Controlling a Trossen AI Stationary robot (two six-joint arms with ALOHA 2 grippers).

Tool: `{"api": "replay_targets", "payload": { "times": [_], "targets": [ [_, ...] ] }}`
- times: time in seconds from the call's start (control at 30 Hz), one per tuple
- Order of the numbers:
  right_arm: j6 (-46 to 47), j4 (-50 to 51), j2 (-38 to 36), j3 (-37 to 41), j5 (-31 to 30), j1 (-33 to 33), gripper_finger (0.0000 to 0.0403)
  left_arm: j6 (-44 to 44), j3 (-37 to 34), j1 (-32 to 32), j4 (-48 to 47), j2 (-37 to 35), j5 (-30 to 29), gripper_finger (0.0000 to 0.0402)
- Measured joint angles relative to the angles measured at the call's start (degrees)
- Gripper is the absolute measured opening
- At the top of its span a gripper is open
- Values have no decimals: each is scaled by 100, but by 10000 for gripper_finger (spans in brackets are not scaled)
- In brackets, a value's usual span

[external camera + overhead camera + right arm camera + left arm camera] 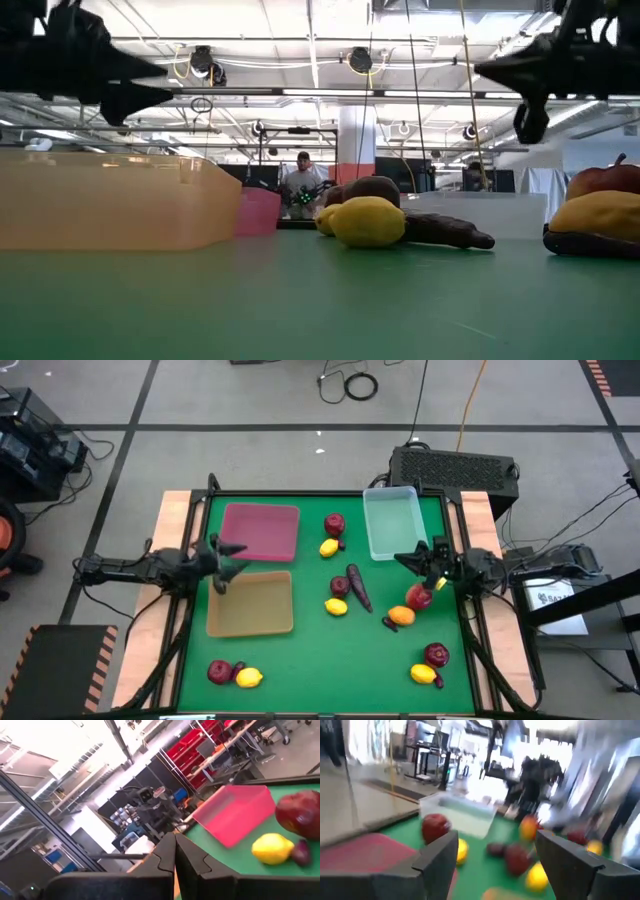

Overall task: Sort produce into baskets
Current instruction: Put the apple into the pink bin

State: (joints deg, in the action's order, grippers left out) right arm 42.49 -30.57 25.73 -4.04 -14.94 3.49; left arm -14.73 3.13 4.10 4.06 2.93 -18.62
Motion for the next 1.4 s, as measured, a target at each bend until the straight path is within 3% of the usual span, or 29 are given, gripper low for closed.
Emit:
{"api": "replay_targets", "payload": {
  "times": [0.1,0.27,0.4,0.5,0.63,0.77,1.07,1.23,1.4],
  "targets": [
    [-219,3,346,-417,3,2,0,-1041,12,0,346,-2,-128,270],
    [-1332,47,1287,-1333,22,7,0,-1551,17,-1,272,0,-416,270],
    [-2200,59,2202,-2029,63,6,0,-2360,18,0,382,1,-128,270],
    [-2566,65,2866,-2490,491,2,0,-2471,109,16,560,41,521,270],
    [-2879,72,3576,-2978,1450,2,0,-2647,639,163,306,464,770,265],
    [-3066,184,4066,-3360,2145,9,0,-2378,1810,415,-786,1349,784,248],
    [-3714,807,4369,-3853,2516,319,0,-2098,5499,1248,-4162,4085,1118,211],
    [-4278,1444,4343,-4169,2565,543,0,-2667,7480,1836,-6297,5338,1225,196],
    [-4532,1772,4339,-4262,2575,639,0,-3516,8632,2488,-7399,6316,1477,181]
  ]
}}
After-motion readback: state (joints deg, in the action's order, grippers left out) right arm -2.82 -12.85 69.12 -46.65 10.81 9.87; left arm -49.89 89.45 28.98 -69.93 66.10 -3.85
